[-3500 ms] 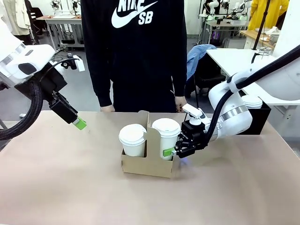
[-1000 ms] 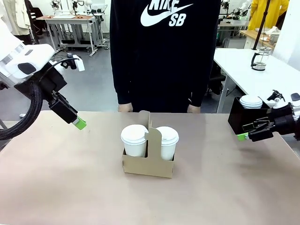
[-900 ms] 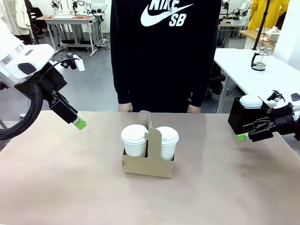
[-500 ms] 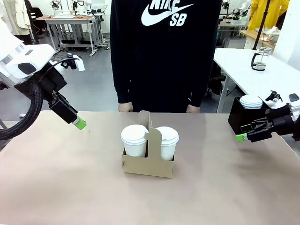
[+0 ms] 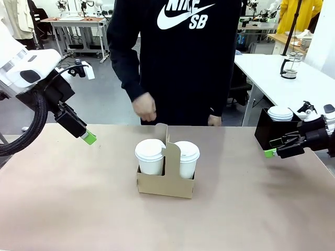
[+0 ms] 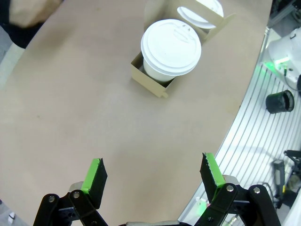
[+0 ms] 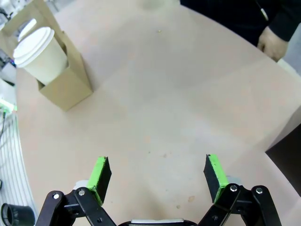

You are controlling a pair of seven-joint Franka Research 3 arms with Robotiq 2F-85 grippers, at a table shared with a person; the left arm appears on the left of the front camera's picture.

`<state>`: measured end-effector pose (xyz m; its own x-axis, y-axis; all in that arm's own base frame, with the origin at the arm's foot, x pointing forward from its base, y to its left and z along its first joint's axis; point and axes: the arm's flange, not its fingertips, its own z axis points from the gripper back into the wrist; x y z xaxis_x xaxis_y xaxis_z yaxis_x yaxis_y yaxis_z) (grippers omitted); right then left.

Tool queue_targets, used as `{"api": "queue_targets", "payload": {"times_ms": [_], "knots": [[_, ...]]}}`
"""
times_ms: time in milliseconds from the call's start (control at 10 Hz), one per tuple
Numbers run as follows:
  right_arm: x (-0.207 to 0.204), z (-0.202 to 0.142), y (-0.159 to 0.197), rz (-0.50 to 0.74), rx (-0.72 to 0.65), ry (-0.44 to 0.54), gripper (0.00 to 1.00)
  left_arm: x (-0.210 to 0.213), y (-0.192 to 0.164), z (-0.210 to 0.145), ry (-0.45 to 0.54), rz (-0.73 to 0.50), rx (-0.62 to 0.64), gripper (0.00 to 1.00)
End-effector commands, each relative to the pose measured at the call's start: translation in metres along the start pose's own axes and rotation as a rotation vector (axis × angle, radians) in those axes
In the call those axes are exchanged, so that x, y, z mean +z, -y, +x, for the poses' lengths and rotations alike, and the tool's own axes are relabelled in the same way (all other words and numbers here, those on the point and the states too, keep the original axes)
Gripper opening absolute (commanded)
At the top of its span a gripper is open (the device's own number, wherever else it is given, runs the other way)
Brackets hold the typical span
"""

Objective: Pour a drink into a cup and package it in a carrier.
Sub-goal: Insert the held 600 ml Paper Cup into the Cup Carrier.

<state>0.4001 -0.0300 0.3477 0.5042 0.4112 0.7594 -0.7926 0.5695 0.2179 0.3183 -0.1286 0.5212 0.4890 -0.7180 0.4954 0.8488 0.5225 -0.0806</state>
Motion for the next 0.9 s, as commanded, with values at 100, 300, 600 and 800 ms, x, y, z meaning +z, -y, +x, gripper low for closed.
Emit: {"api": "queue_targets", "payload": {"times_ms": [100, 300, 600, 800], "knots": [[0.0007, 0.0004, 0.0012, -0.015, 0.003, -0.007, 1.0, -0.0004, -0.0007, -0.0021, -0.008, 0.001, -0.008, 1.0], [0.0007, 0.0004, 0.0012, -0.015, 0.003, -0.007, 1.0, -0.0004, -0.0007, -0.0021, -0.008, 0.001, -0.008, 1.0], [0.0007, 0.0004, 0.0012, -0.015, 0.003, -0.007, 1.0, -0.0004, -0.0007, -0.0021, -0.008, 0.001, -0.008, 1.0], [0.0007, 0.0004, 0.0012, -0.015, 0.003, -0.007, 1.0, -0.0004, -0.0007, -0.0021, -0.008, 0.001, -0.008, 1.0]]}}
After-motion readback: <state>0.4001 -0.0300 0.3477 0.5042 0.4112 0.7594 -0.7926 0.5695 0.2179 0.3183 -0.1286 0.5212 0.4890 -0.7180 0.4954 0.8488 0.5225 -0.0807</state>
